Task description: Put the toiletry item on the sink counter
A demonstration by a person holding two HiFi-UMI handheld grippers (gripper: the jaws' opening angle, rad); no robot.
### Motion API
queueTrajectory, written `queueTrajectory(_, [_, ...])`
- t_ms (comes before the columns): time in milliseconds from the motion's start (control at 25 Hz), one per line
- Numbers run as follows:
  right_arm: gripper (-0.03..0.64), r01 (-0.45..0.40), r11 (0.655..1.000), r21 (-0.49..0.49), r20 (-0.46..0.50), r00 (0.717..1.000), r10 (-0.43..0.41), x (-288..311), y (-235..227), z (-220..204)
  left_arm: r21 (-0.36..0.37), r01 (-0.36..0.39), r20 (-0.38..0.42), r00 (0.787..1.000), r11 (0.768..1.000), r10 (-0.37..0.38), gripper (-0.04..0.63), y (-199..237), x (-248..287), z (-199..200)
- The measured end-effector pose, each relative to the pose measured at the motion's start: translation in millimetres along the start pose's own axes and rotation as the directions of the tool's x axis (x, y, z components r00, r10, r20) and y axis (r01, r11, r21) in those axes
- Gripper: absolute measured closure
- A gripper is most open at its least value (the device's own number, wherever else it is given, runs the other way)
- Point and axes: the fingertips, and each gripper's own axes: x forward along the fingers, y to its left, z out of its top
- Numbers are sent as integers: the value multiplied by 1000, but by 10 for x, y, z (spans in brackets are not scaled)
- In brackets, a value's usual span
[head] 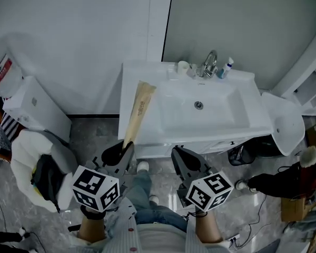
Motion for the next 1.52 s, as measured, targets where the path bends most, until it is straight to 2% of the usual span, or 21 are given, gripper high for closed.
queueTrajectory(440, [607,8,1000,11,-29,1000,-7,1128,-638,537,6,24,-39,999,1000,-24,540,817,1092,453])
queueTrajectory(800, [607,40,999,25,-22,999,-39,1724,-1012,832,29,51,-75,996,998,-49,540,1305,1643,650])
queueTrajectory(1200, [606,76,995,66,-13,997,-76,2067,-1260,910,46,92,-129,988,995,-85,540,1586,2046,637])
queueTrajectory(1520, [607,45,996,76,-39,998,-42,2228,-1392,943,29,67,-176,983,997,-61,540,1691,2242,525])
